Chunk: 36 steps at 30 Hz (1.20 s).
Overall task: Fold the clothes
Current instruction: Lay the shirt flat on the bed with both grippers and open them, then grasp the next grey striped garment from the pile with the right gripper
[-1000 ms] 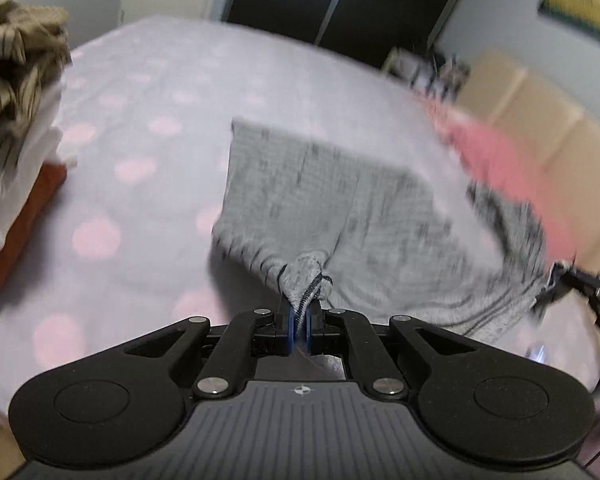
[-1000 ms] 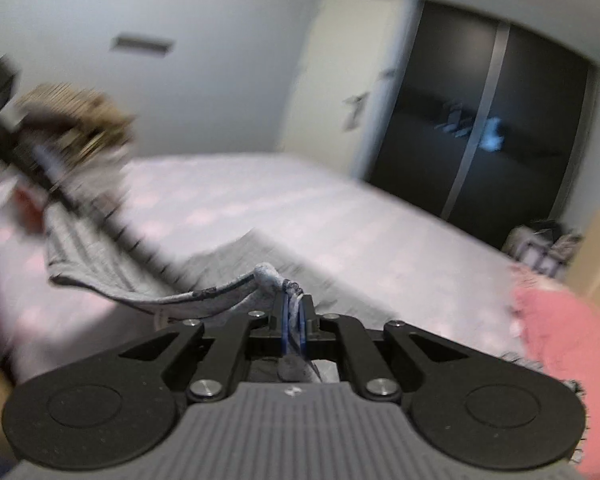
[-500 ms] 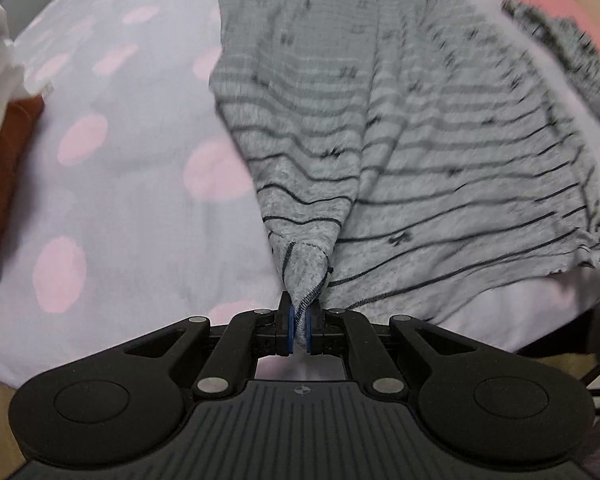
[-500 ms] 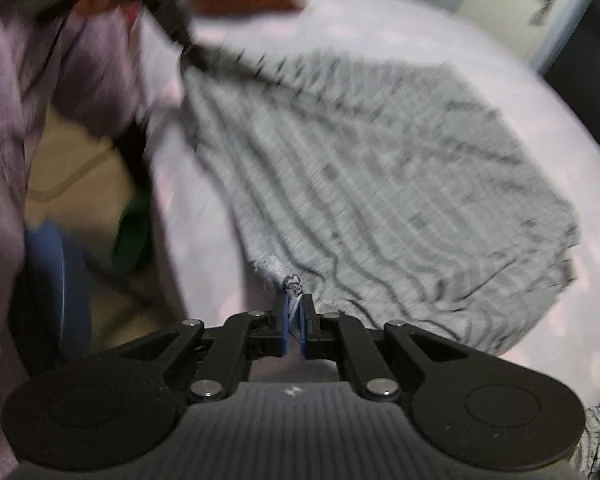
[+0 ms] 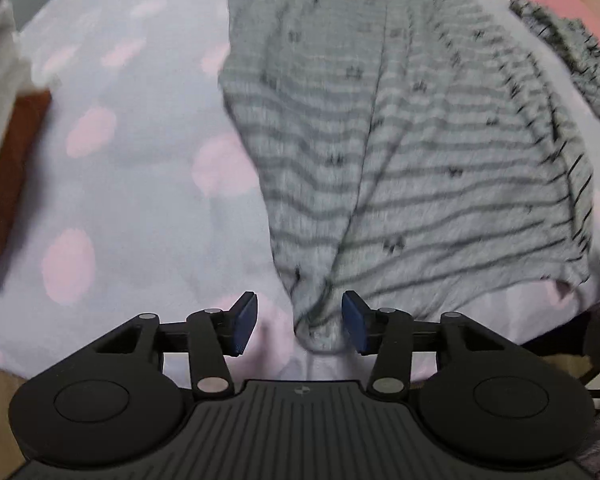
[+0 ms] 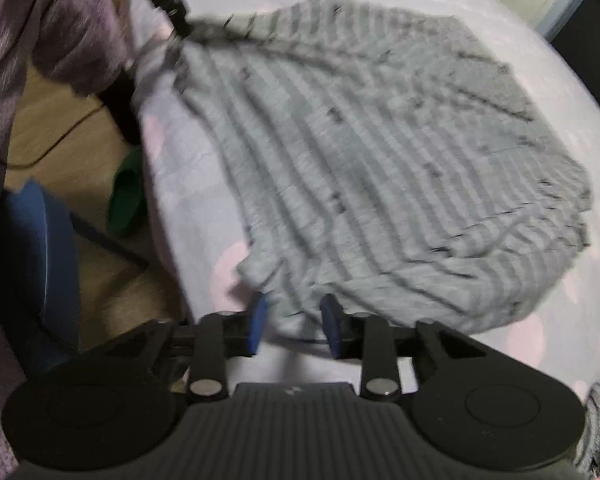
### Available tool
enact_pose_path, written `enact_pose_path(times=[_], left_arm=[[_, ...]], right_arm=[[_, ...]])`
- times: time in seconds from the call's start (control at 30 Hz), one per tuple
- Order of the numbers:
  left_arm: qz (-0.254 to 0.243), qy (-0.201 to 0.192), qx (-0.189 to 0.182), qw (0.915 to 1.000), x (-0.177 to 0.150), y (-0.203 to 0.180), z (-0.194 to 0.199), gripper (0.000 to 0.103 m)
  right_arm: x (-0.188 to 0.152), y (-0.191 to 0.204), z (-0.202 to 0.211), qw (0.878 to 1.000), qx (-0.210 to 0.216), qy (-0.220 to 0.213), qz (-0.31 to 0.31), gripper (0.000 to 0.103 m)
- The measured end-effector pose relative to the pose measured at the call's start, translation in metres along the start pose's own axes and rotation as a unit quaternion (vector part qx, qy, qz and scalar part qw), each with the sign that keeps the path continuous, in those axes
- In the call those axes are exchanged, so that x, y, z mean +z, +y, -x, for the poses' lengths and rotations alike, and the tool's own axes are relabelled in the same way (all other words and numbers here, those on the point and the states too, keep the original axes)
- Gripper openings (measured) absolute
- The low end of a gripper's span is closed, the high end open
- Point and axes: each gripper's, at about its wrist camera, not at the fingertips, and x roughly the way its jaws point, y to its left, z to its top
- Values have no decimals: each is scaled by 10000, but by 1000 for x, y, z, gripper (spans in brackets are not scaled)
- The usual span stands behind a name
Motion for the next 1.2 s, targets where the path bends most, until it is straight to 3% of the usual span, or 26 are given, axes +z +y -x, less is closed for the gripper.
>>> enact_pose_path(times=[0.13,0.27,0.4,0.47,0.53,0.6,0.7,0.83,1.0,1.13,1.2], left_arm=[[-173,-385,-70,9991,36,-2,21,45],[-423,-905,-128,9949,85,-17,26,49],[-706,-1299,-91,9890,133,-38,2,52],[-778,-1423,-130,9867,155,-49,-17,54],[-886,-1487,-144,9848,173,-60,-38,54],[-1178,-1555,-101,9807,188,-75,-61,54],[-1603,-1658,112,9730,208,-95,-98,54],[-1400,-1645,-4,9764,230,-97,-138,54],[-1213,-1645,59,9789,253,-90,-169,54],[-994,-1645,61,9813,262,-74,-184,41],[-906,-1611,-34,9828,261,-67,-189,35]], right_arm=[[7,-48,18,9950,-526,-240,-812,38],[15,-95,37,9801,-1047,-476,-1616,42],[14,-164,29,9513,-1418,-450,-2698,42],[10,-196,19,9313,-1552,-468,-3260,42],[7,-224,6,9138,-1730,-469,-3644,42],[6,-243,-7,9036,-1841,-444,-3842,42],[4,-272,-25,8891,-1884,-507,-4141,43],[2,-312,-52,8677,-1828,-617,-4581,45],[2,-357,-88,8347,-1455,-925,-5231,56],[10,-378,-120,8156,-1074,-1063,-5586,60],[15,-380,-133,8144,-1043,-940,-5630,59]])
